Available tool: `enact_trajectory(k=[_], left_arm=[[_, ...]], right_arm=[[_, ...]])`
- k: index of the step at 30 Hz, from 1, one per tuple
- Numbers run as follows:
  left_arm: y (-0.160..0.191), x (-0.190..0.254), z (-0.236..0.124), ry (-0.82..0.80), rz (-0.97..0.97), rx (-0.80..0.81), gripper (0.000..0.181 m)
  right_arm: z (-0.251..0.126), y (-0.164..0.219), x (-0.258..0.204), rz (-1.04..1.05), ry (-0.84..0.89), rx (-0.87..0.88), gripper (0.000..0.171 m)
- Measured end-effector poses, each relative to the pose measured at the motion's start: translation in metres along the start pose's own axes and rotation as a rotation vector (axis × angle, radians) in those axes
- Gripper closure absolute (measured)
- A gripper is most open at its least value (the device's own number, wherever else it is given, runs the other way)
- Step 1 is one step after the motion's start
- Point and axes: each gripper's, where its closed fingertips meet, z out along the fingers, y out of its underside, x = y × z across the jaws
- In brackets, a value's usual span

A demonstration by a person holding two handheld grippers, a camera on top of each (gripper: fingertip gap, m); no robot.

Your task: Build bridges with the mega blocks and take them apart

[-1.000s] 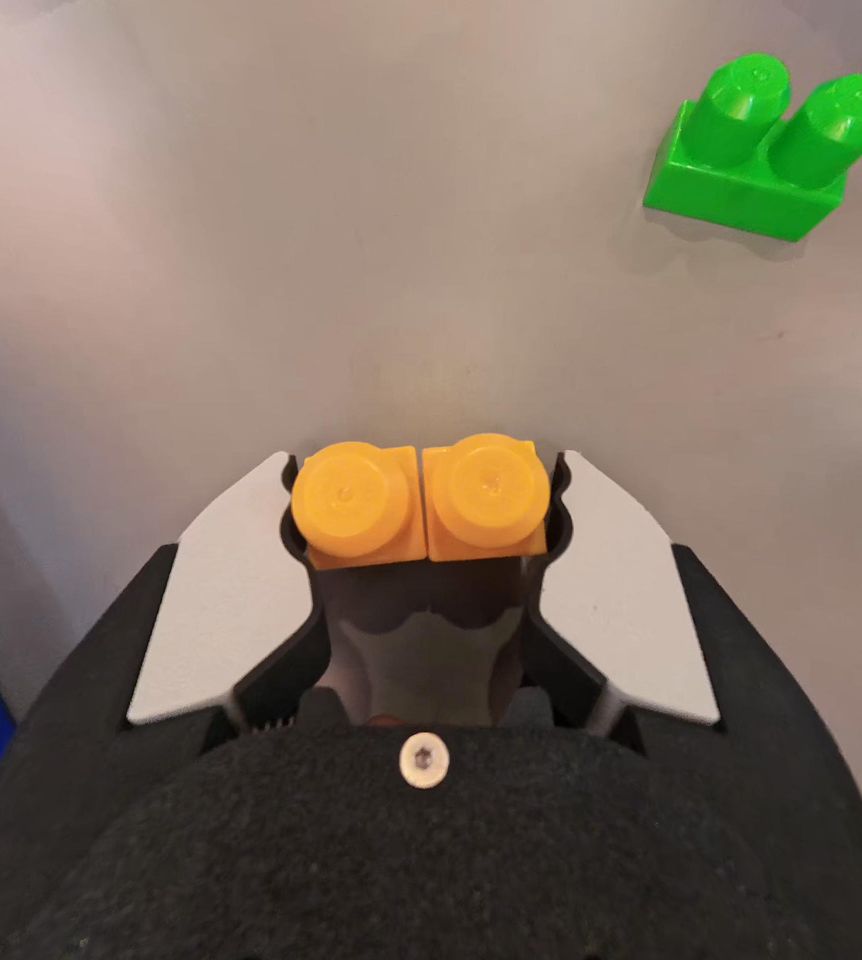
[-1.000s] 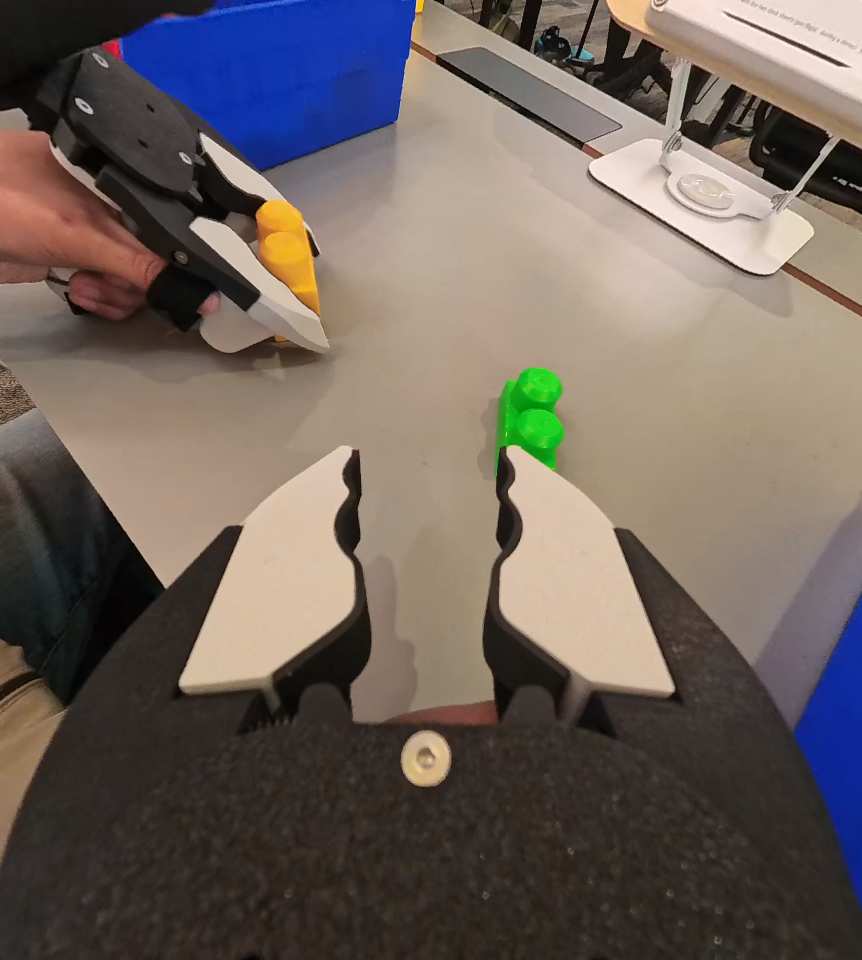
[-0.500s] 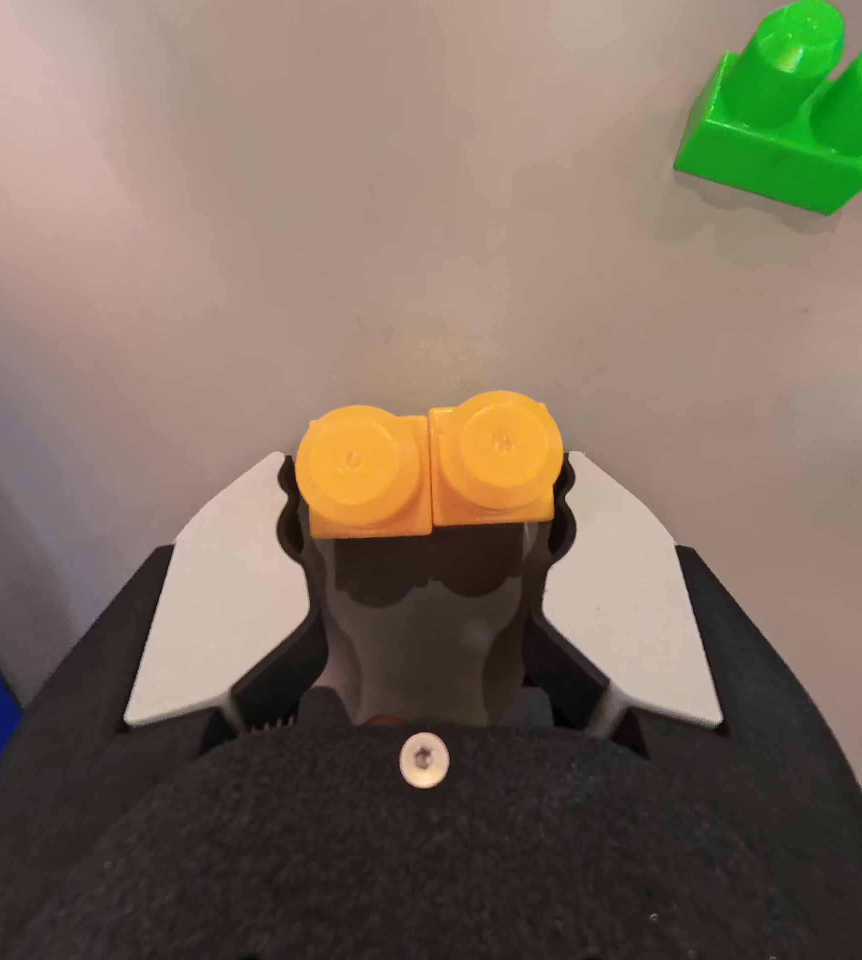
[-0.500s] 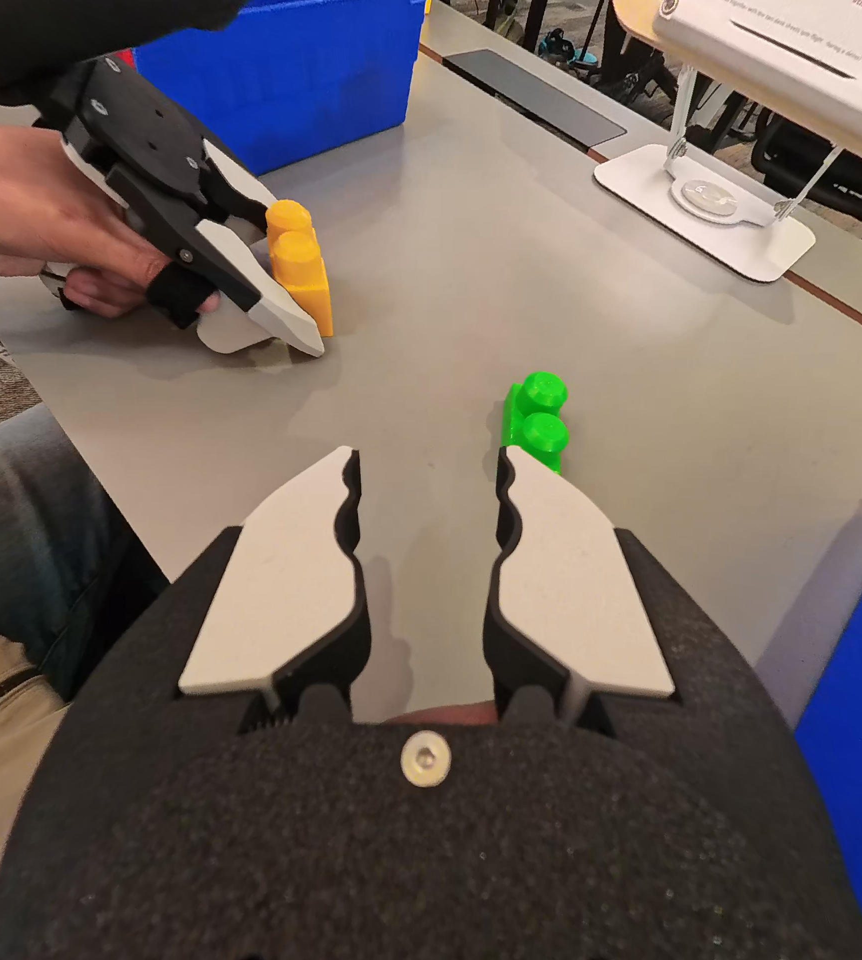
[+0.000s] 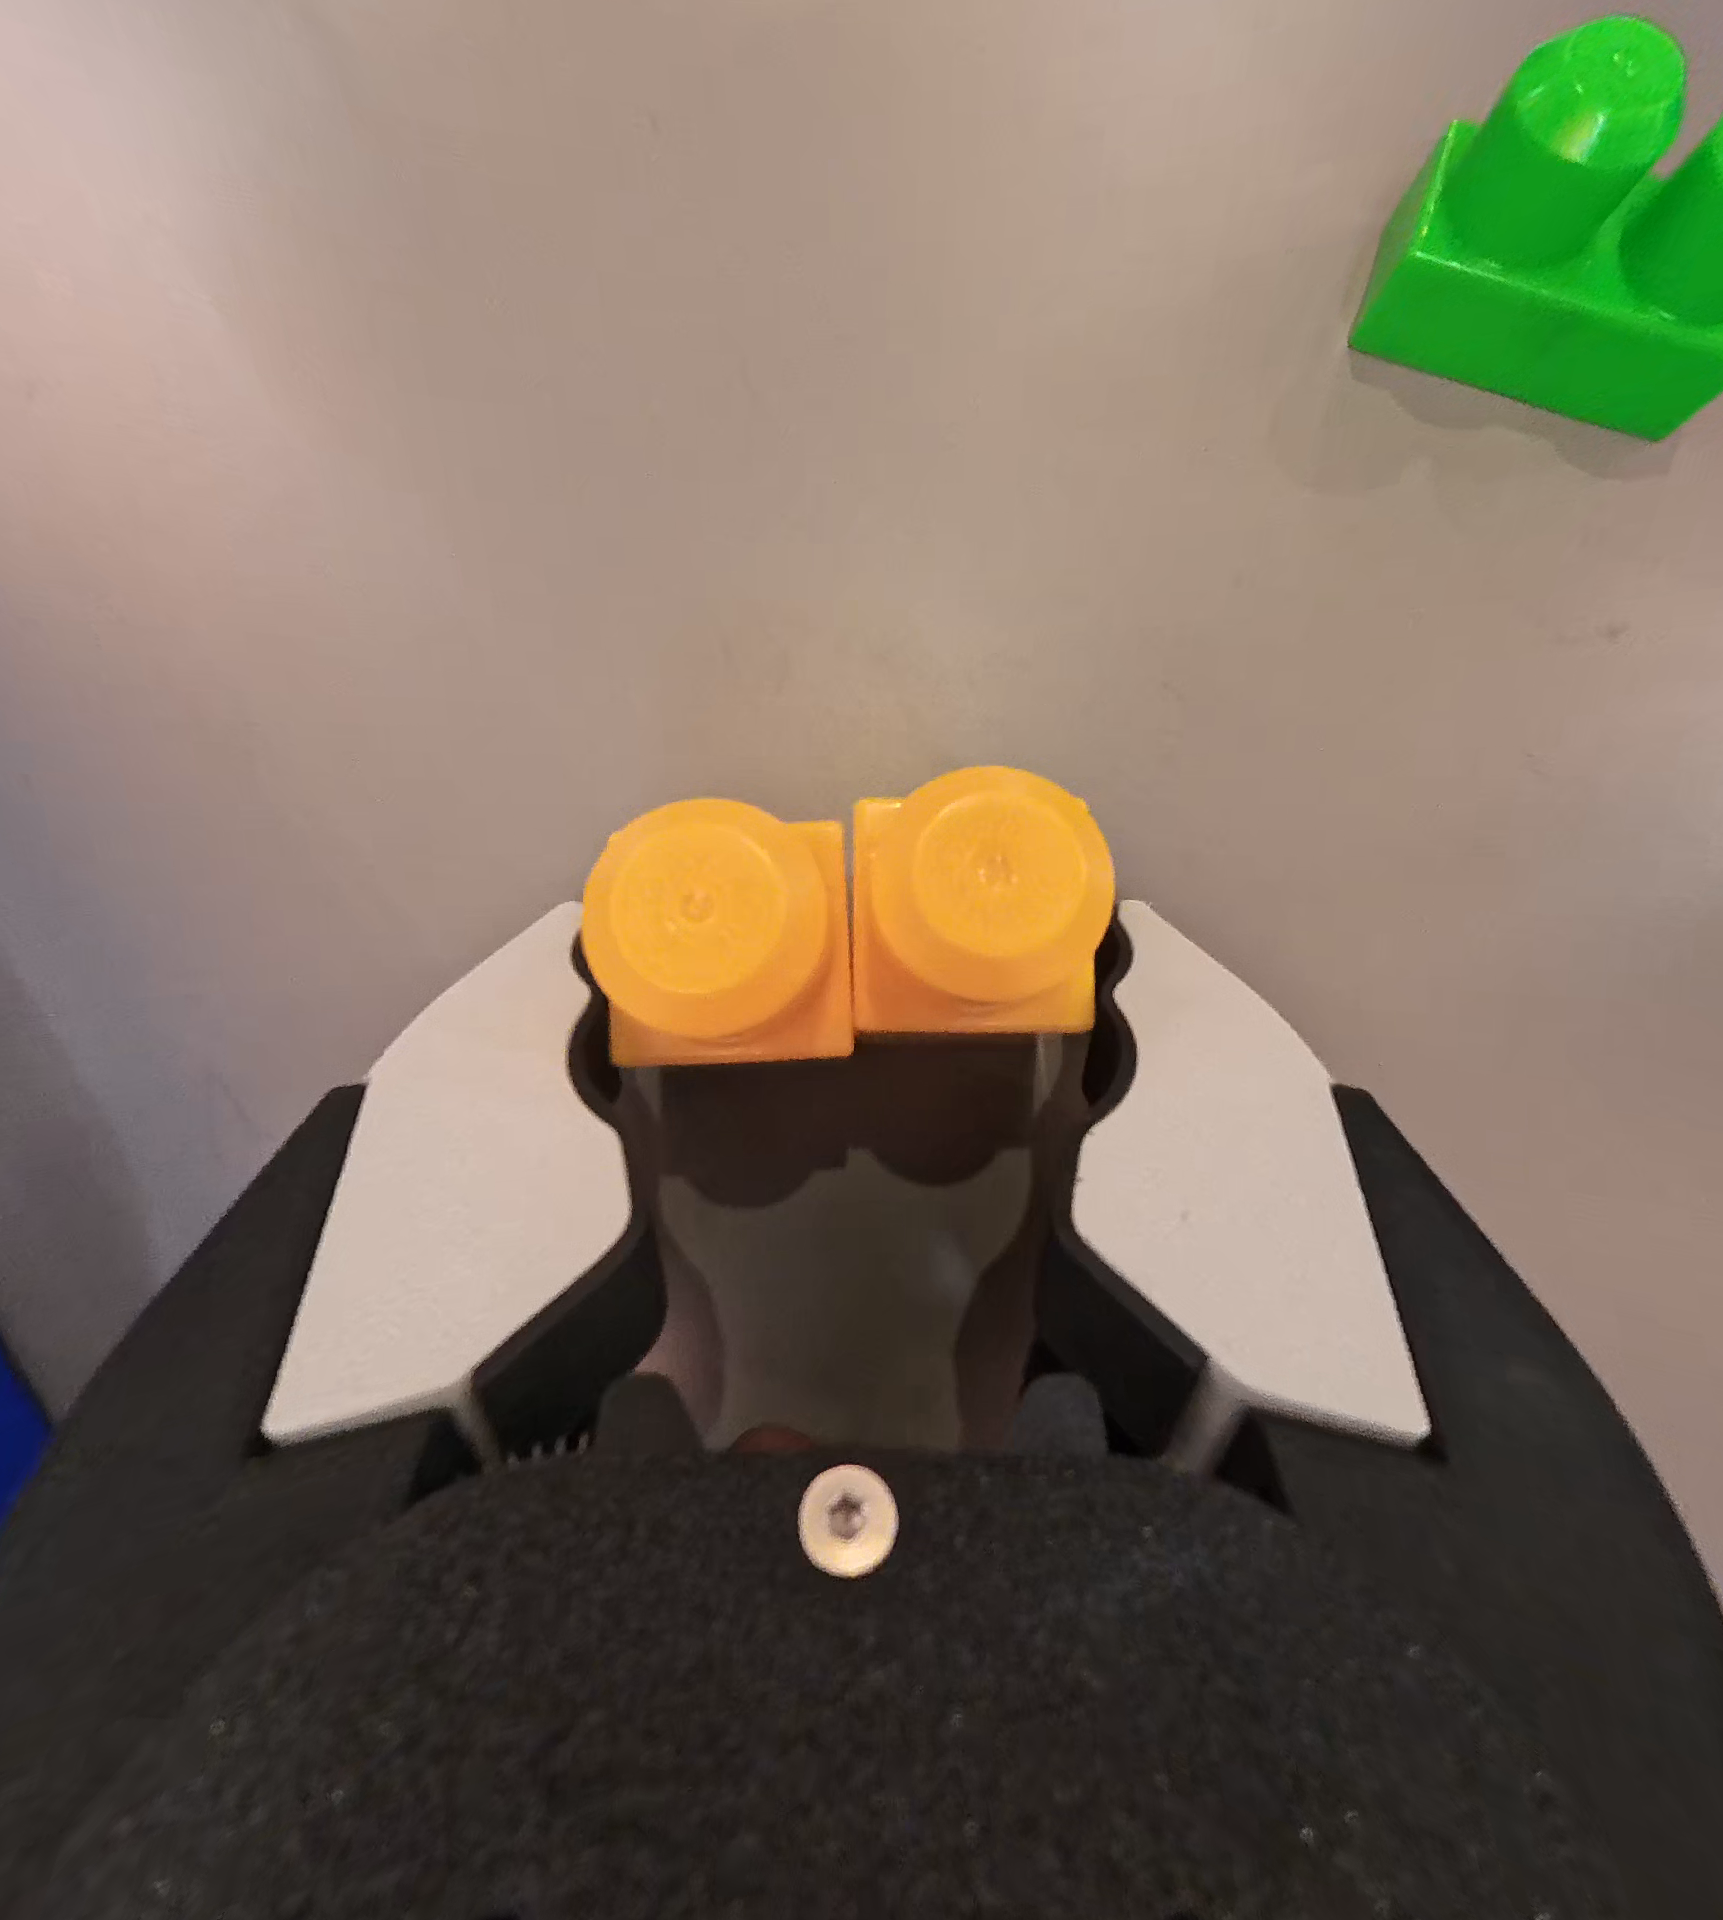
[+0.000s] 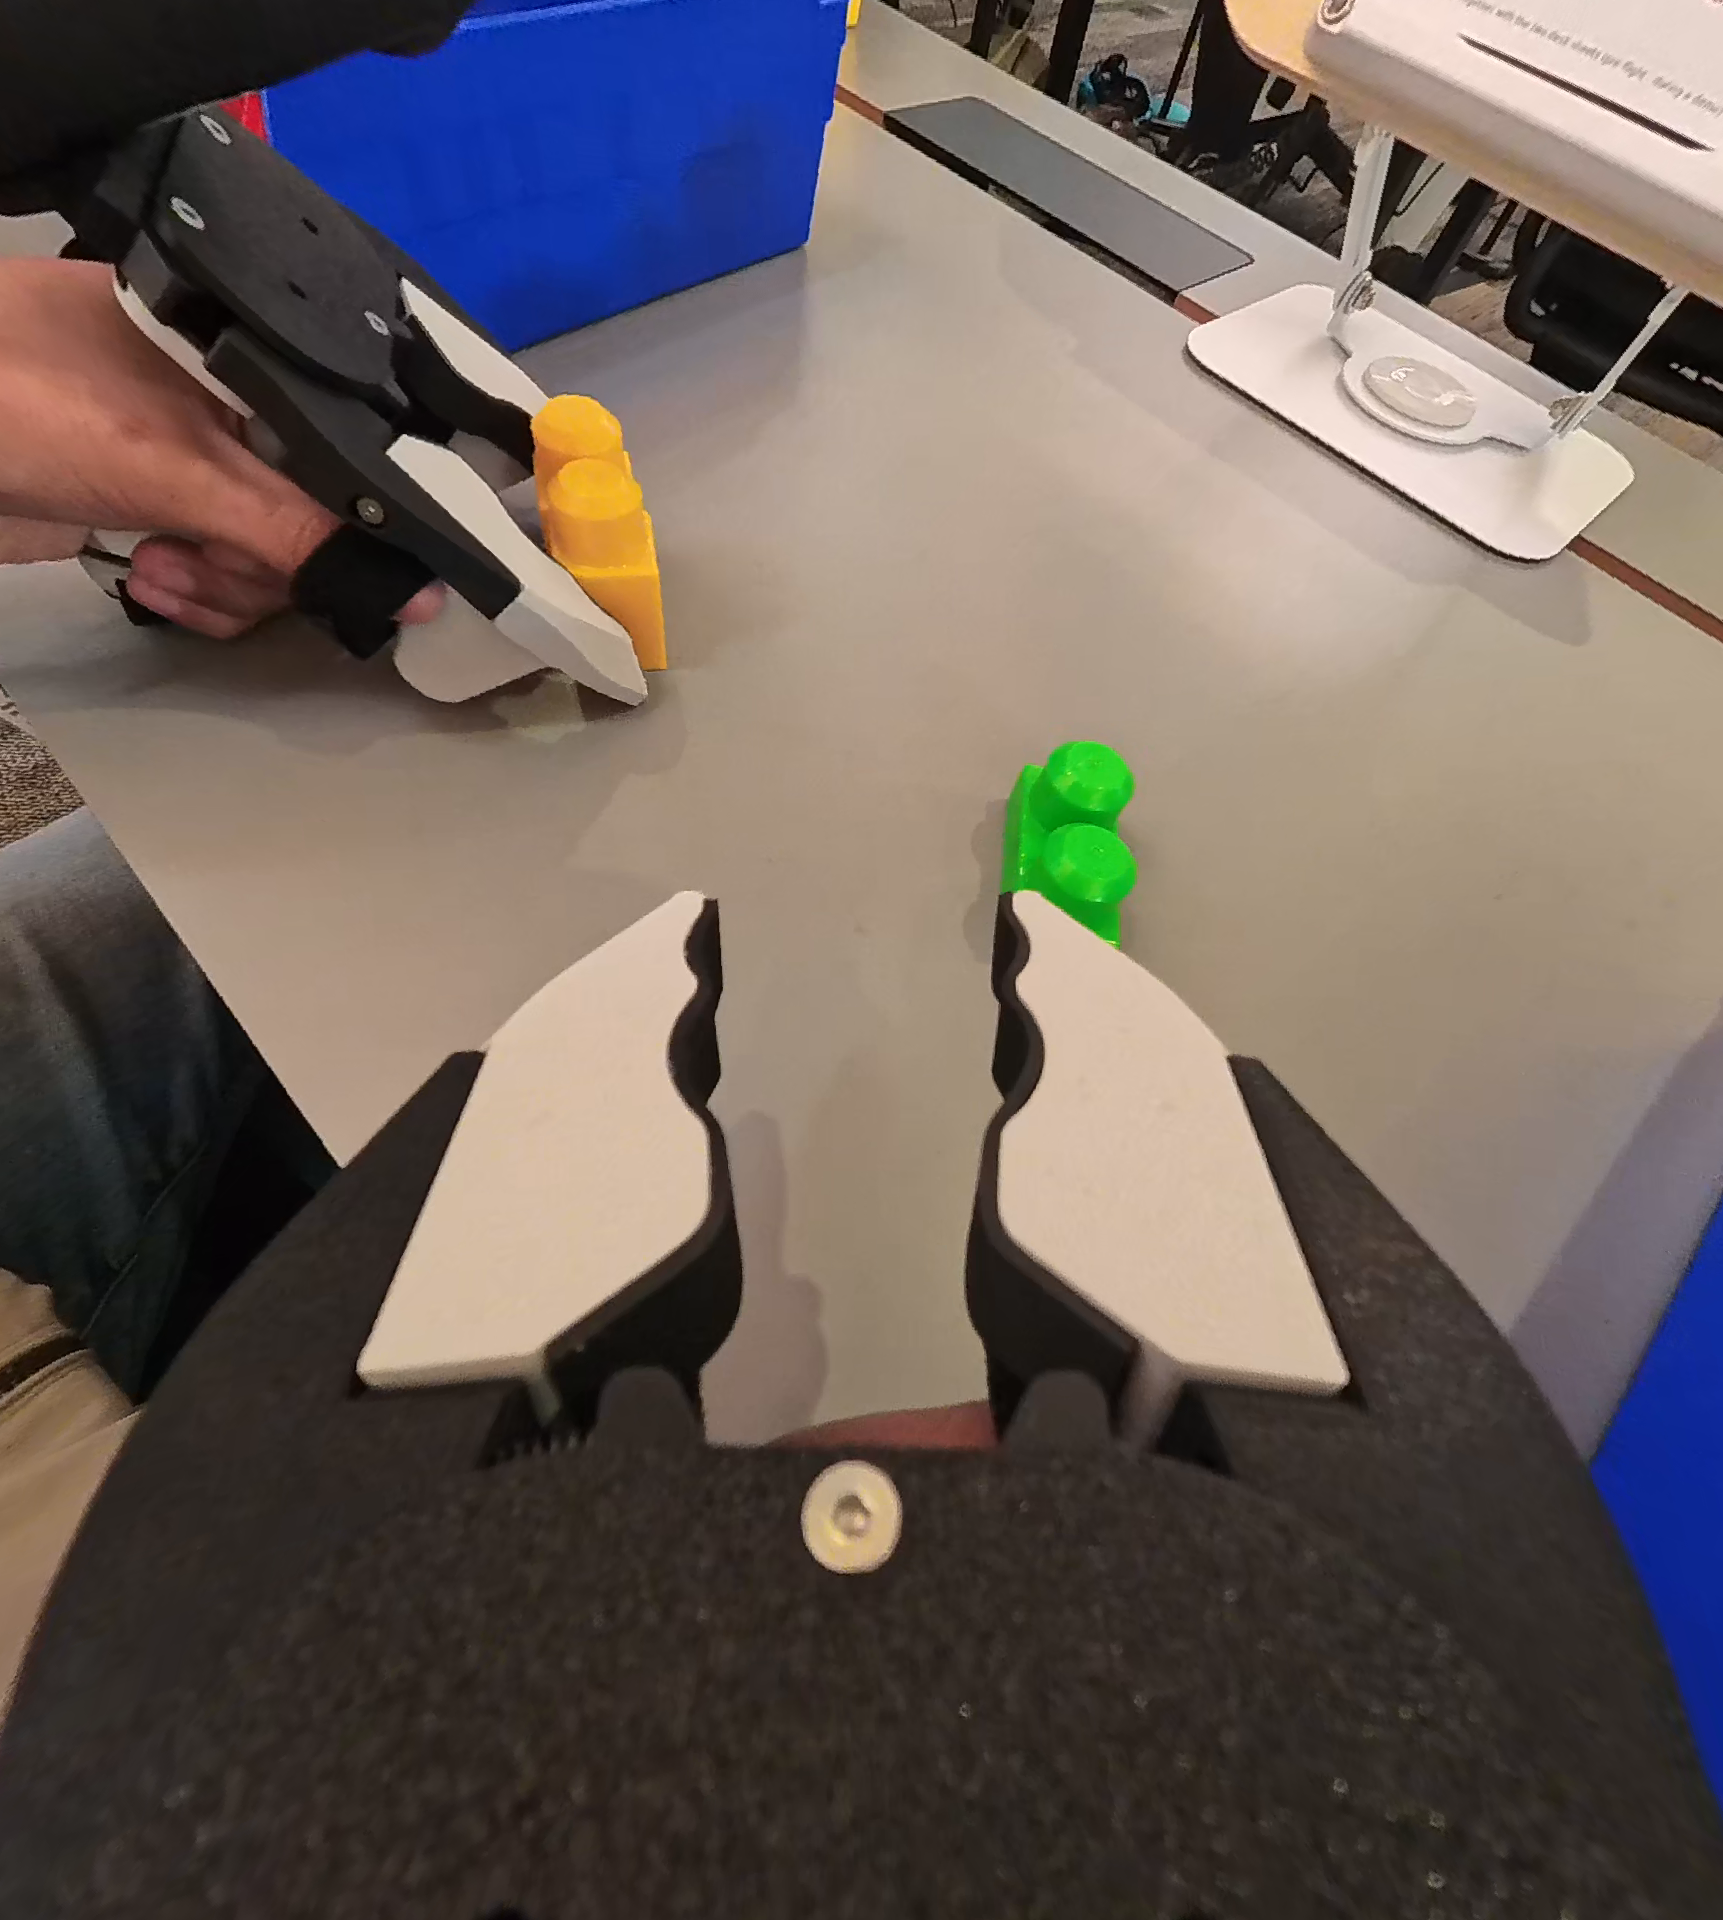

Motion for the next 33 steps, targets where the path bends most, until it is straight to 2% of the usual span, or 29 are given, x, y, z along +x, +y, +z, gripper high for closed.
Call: enact_trajectory(k=[3,16,26,33], left_arm=[[0.0,0.0,-0.001,-0.008,-0.002,0.008,0.098],[-0.001,0.004,-0.002,0.02,0.049,0.009,0.097],[-0.005,0.014,0.0,0.088,0.21,0.005,0.082],[-0.01,0.023,0.005,0.158,0.186,0.001,0.08]], right_arm=[[0.0,0.0,0.0,-0.002,0.0,0.0,0.121],[-0.001,0.001,0.001,0.0,0.001,-0.002,0.121],[-0.002,0.0,0.002,0.001,0.001,0.002,0.121],[-0.003,-0.001,0.001,-0.002,-0.001,0.001,0.121]])
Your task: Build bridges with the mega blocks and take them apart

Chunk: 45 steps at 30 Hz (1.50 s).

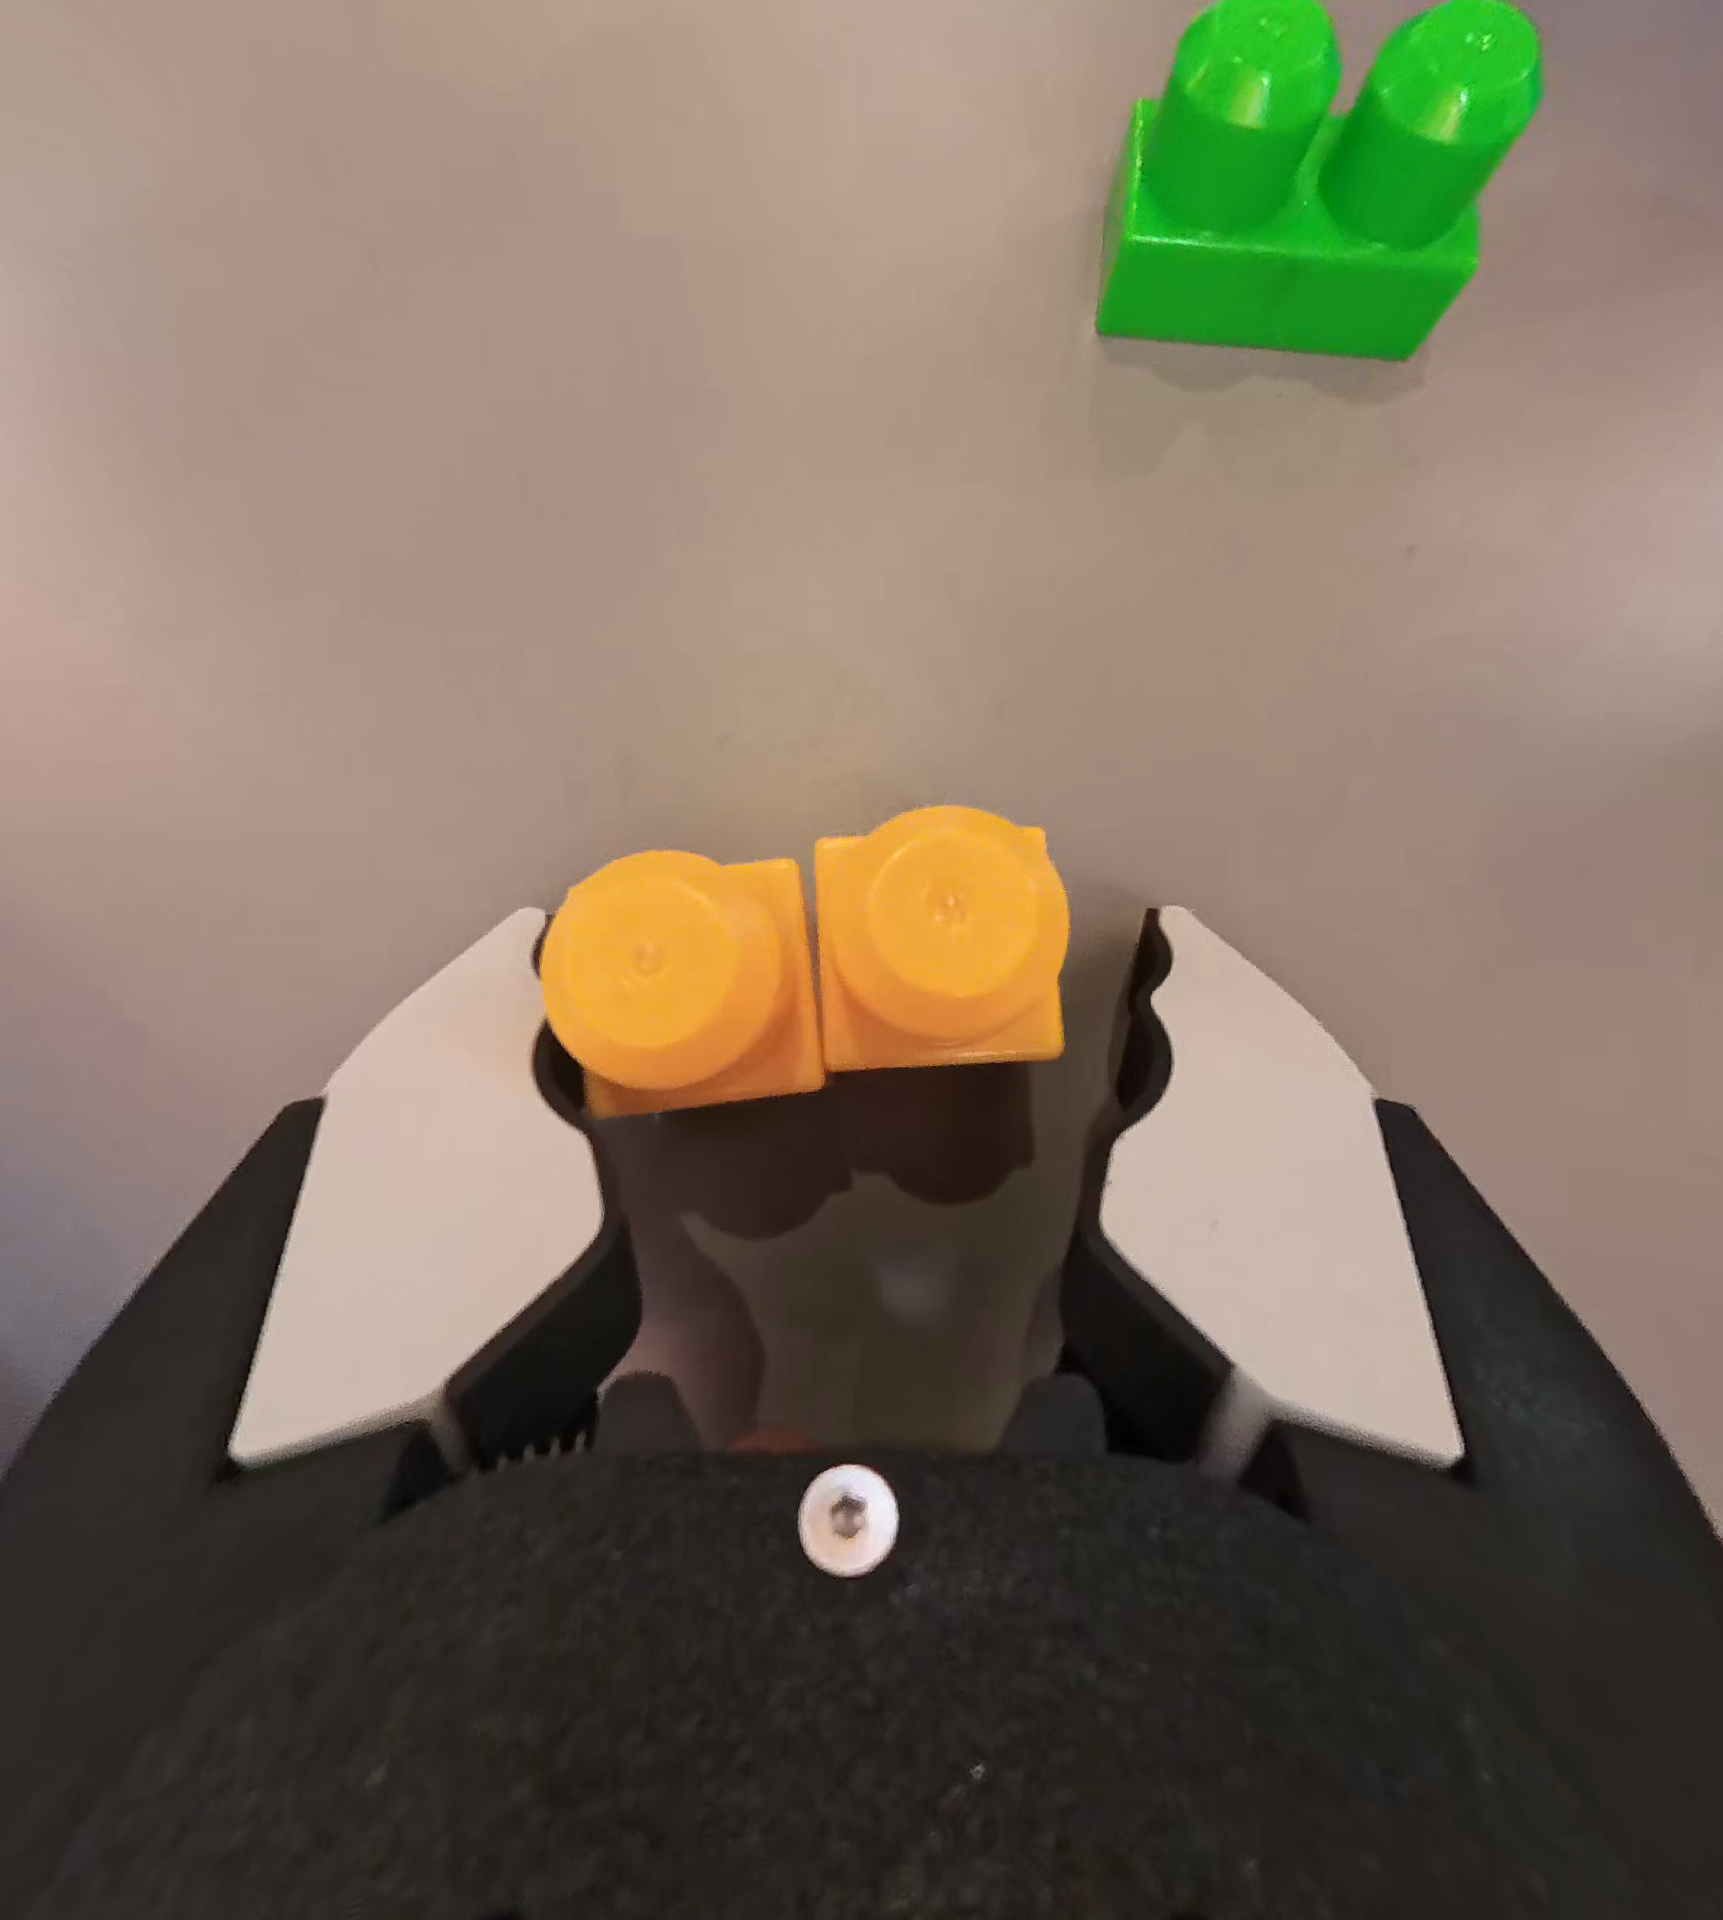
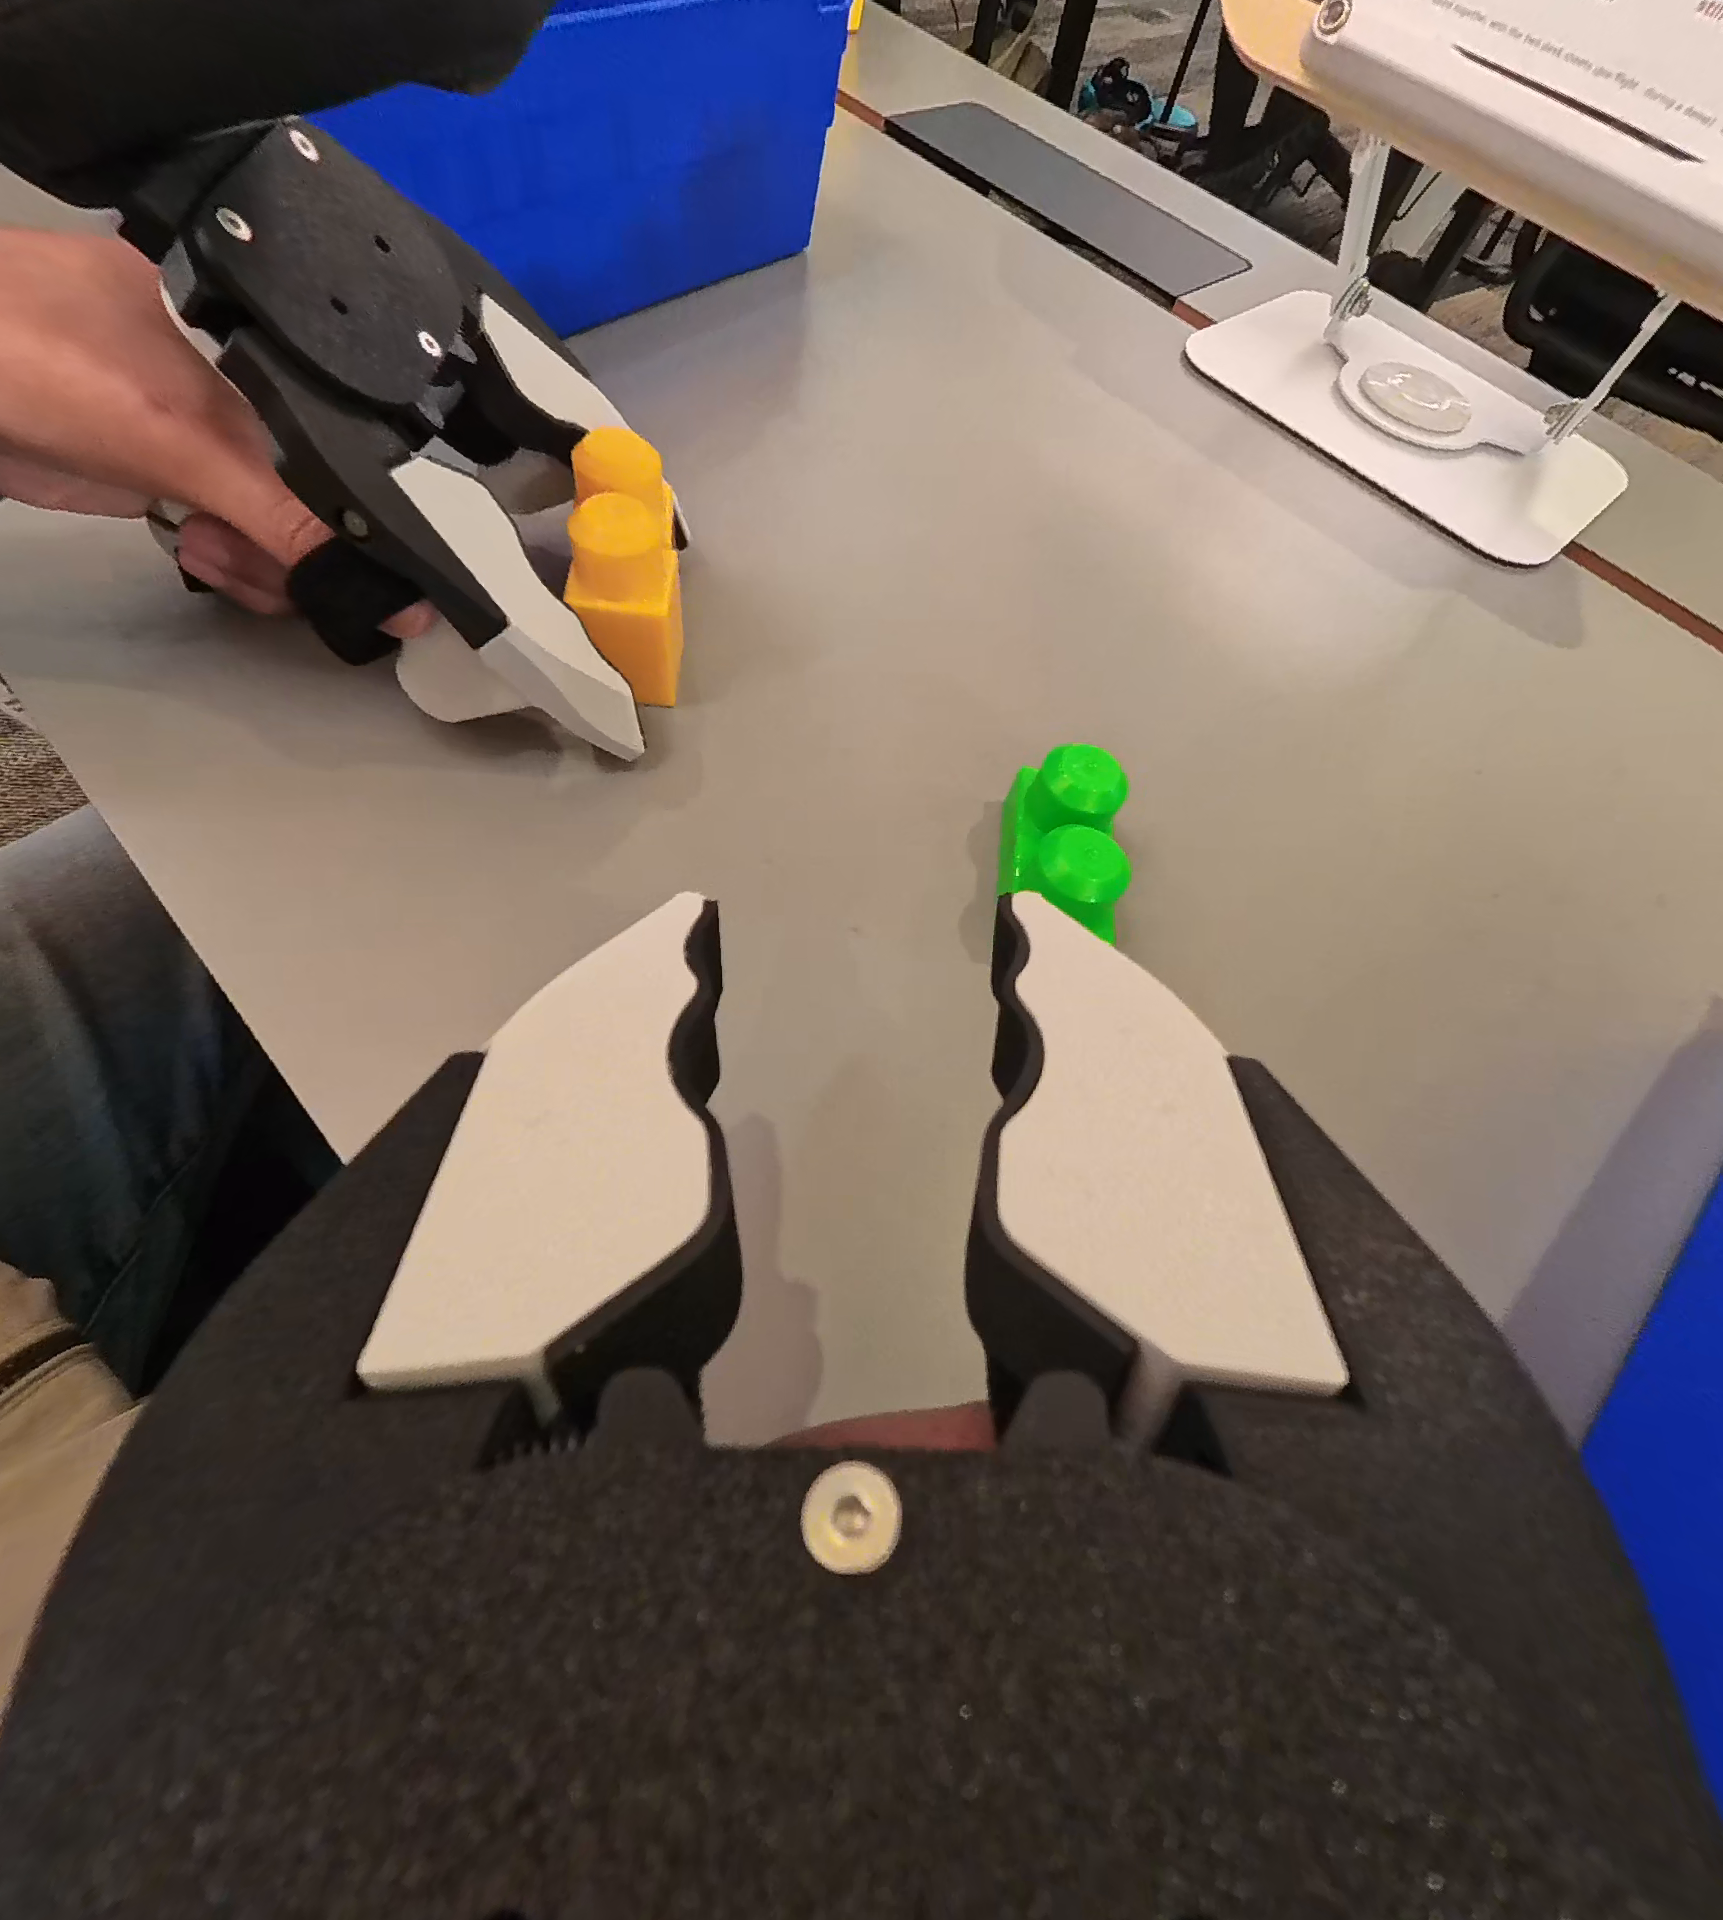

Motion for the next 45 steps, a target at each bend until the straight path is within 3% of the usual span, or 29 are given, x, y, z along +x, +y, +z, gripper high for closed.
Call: enact_trajectory(k=[9,14,28,45], left_arm=[[-0.006,-0.005,-0.005,-0.044,-0.017,0.005,0.082],[-0.006,-0.009,-0.017,-0.103,-0.046,-0.117,0.088],[0.009,0.001,-0.02,-0.004,0.006,-0.56,0.091],[0.003,-0.002,-0.012,-0.069,0.08,-0.647,0.098]], right_arm=[[0.0,-0.001,0.0,-0.001,-0.003,0.001,0.121],[-0.001,-0.001,-0.002,-0.005,-0.006,-0.001,0.121],[-0.006,-0.004,-0.003,-0.003,-0.022,0.006,0.121],[-0.013,-0.009,-0.001,0.001,-0.024,0.027,0.121]])
